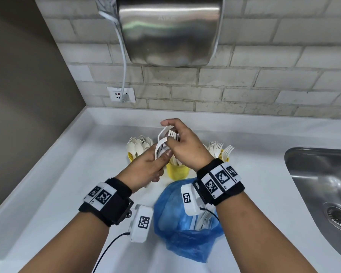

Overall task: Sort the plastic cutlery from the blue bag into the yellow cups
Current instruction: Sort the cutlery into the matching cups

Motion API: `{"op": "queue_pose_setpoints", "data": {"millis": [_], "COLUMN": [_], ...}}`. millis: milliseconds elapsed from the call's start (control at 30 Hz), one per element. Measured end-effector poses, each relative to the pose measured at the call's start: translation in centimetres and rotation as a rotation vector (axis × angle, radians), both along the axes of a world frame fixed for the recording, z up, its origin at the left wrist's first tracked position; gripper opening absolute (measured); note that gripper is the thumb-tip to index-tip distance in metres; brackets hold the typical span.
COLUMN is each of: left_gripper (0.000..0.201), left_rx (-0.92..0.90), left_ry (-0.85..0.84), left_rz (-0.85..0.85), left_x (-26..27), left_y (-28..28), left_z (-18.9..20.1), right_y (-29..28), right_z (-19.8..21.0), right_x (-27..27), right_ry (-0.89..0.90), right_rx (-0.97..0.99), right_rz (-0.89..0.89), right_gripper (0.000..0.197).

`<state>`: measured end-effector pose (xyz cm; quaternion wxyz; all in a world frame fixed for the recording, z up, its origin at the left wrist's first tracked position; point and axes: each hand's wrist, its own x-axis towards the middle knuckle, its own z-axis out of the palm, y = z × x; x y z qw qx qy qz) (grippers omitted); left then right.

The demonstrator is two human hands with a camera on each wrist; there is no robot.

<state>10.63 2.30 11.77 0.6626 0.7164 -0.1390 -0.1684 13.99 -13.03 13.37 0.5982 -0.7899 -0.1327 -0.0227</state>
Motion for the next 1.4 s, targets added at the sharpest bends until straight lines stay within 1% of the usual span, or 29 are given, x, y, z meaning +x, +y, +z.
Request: {"op": "queue_pose_setpoints", "data": {"millis": [33, 67, 100, 167, 233, 367, 433, 500, 567, 633, 700, 767, 833, 867, 900, 933, 1000, 1033, 1100, 1167, 1267, 1367, 1400], "left_gripper": [0.02, 0.022, 0.021, 0.017, 0.027, 0.03, 0.034, 0.038, 0.04, 0.041, 0.051, 0.068, 0.081, 0.082, 0.08, 0.074, 0.049, 0.042, 0.046, 0.048, 0.046, 0.036, 0.039], "left_rx": [-0.003, -0.007, -0.013, -0.024, -0.027, -0.026, -0.078, -0.148, -0.214, -0.255, -0.272, -0.263, -0.214, -0.175, -0.13, -0.09, -0.026, 0.026, 0.154, 0.217, 0.223, 0.227, 0.232], "left_ry": [0.021, 0.031, 0.038, 0.062, 0.062, 0.05, 0.116, 0.196, 0.254, 0.261, 0.253, 0.25, 0.243, 0.226, 0.203, 0.187, 0.177, 0.169, 0.126, 0.092, 0.058, -0.003, -0.015], "left_rz": [-0.005, -0.007, -0.011, -0.023, -0.028, -0.039, -0.006, 0.023, 0.031, 0.031, -0.012, -0.114, -0.188, -0.192, -0.182, -0.171, -0.173, -0.177, -0.18, -0.174, -0.11, -0.03, -0.024], "left_x": [0.0, -0.1, -0.1, 0.0, 0.0, 0.1, 0.0, 0.0, 0.1, 0.4, 0.6, 0.6, 0.6, 0.6, 0.7, 0.7, 0.6, 0.5, 0.5, 0.4, 0.5, 0.5, 0.4], "left_y": [-0.1, -0.1, -0.1, 0.0, 0.1, 0.4, 0.4, 0.5, 0.6, 0.7, 0.9, 0.9, 0.7, 0.5, 0.3, 0.2, -0.1, -0.2, -0.6, -1.1, -1.3, -1.3, -1.4], "left_z": [0.1, 0.2, 0.2, 0.3, 0.3, 0.0, 0.0, 0.1, 0.3, 0.4, 0.2, 0.2, 0.4, 0.5, 0.8, 1.0, 1.7, 2.1, 2.3, 2.6, 2.5, 2.3, 2.2], "right_y": [0.0, 0.0, 0.0, -0.1, -0.3, -0.5, -0.7, -1.0, -1.2, -1.2, -1.1, -1.0, -1.1, -1.1, -1.1, -1.1, -1.1, -1.1, -1.0, -0.8, -0.7, -1.2, -1.3], "right_z": [0.1, 0.1, 0.0, -0.1, -0.5, -1.2, -1.3, -1.1, -0.9, -0.4, 0.1, 0.5, 0.7, 0.7, 0.8, 0.9, 1.1, 1.3, 1.4, 1.4, 1.4, 1.7, 1.7], "right_x": [-0.2, -0.3, -0.3, -0.1, 0.1, 0.1, 0.0, -0.2, -0.7, -1.2, -1.5, -1.8, -1.7, -1.7, -1.7, -1.7, -1.8, -1.9, -1.9, -1.9, -1.9, -1.7, -1.6], "right_ry": [-0.033, -0.071, -0.105, -0.163, -0.203, -0.188, -0.186, -0.203, -0.262, -0.354, -0.411, -0.406, -0.397, -0.394, -0.38, -0.349, -0.262, -0.233, -0.227, -0.258, -0.285, -0.336, -0.346], "right_rx": [-0.024, -0.053, -0.071, -0.066, -0.066, -0.102, -0.115, -0.124, -0.128, -0.127, -0.115, -0.095, -0.108, -0.109, -0.1, -0.075, 0.01, 0.062, 0.137, 0.141, 0.116, 0.137, 0.144], "right_rz": [0.051, 0.089, 0.105, 0.089, 0.045, 0.009, 0.0, -0.01, -0.017, -0.039, -0.048, -0.02, 0.001, 0.017, 0.037, 0.055, 0.056, 0.04, -0.004, -0.066, -0.158, -0.279, -0.311], "right_gripper": [0.043, 0.042, 0.036, 0.016, 0.008, 0.006, 0.002, 0.004, 0.005, 0.006, 0.007, 0.006, 0.006, 0.007, 0.01, 0.016, 0.028, 0.029, 0.02, 0.017, 0.02, 0.021, 0.022]}}
